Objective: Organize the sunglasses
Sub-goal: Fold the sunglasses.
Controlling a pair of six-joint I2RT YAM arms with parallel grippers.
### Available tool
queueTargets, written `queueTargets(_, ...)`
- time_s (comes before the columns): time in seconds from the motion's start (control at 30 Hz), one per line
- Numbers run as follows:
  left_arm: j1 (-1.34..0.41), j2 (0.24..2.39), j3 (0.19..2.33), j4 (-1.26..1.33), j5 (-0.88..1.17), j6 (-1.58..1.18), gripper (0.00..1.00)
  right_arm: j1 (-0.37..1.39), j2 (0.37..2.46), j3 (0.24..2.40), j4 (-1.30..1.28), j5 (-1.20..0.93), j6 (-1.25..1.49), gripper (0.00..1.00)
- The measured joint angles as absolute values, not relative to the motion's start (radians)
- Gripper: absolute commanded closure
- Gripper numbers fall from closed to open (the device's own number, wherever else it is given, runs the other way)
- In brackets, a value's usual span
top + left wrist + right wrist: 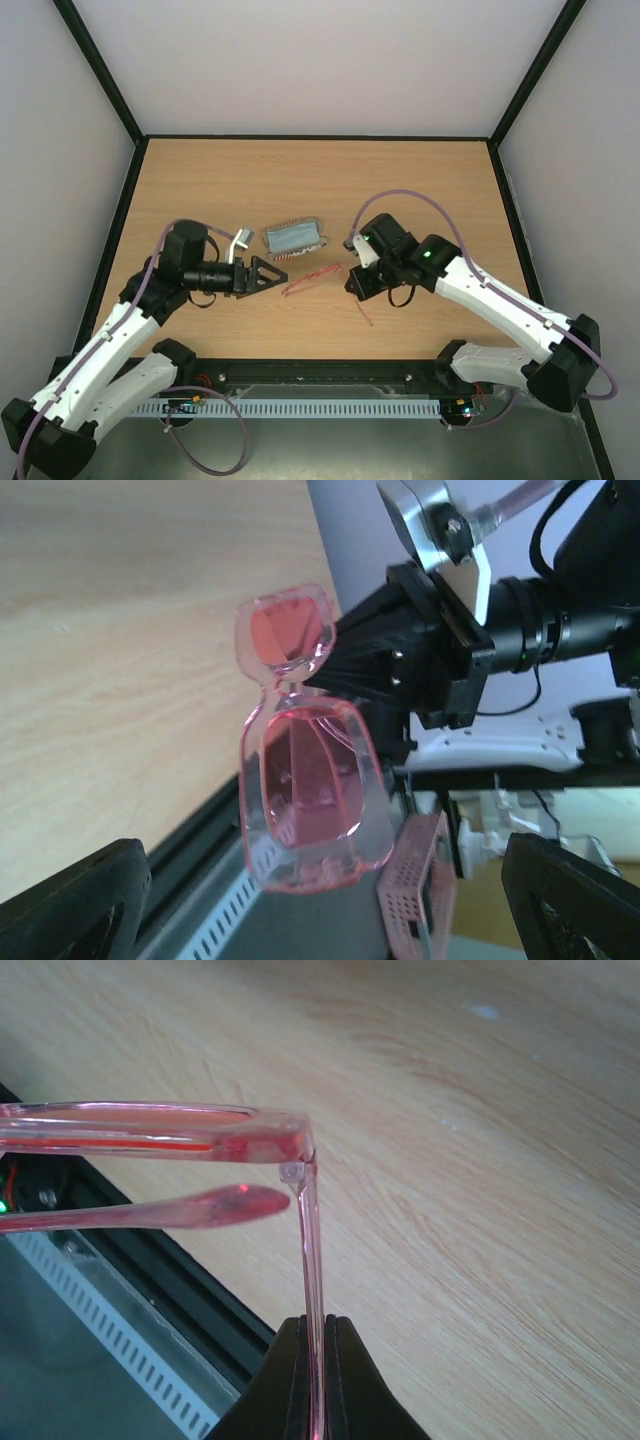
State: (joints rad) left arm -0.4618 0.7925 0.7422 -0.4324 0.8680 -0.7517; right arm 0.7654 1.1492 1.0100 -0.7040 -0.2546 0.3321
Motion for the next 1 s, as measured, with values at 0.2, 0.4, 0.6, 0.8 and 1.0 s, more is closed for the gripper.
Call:
queueTargets(0.2, -0.483, 0.653, 0.536, -0.301, 1.010, -0.962, 0.01, 0.938, 1.226, 1.059, -0.725, -0.175, 0.315, 0.99)
queueTargets(0.4, -0.495, 0.507, 0.432, -0.258, 1.091, -1.121, 0.01, 1.043, 1.261, 1.106, -0.732, -0.118, 0.298, 0.99)
queueTargets(0.6, -0.495, 0.480, 0.430, -0.284, 1.135, -1.147, 0.01, 1.061, 1.290, 1.145, -0.735, -0.071, 0.287, 0.99)
queueTargets(0.8, -0.497, 0.462, 0.427, -0.310, 1.157, -1.154, 0.01, 1.067, 1.312, 1.163, -0.738, -0.054, 0.276, 0.99)
queueTargets(1.0, -0.497, 0.461, 0.408, -0.313, 1.161, -1.157, 0.01, 1.093, 1.315, 1.175, -0.737, -0.055, 0.271, 0.99)
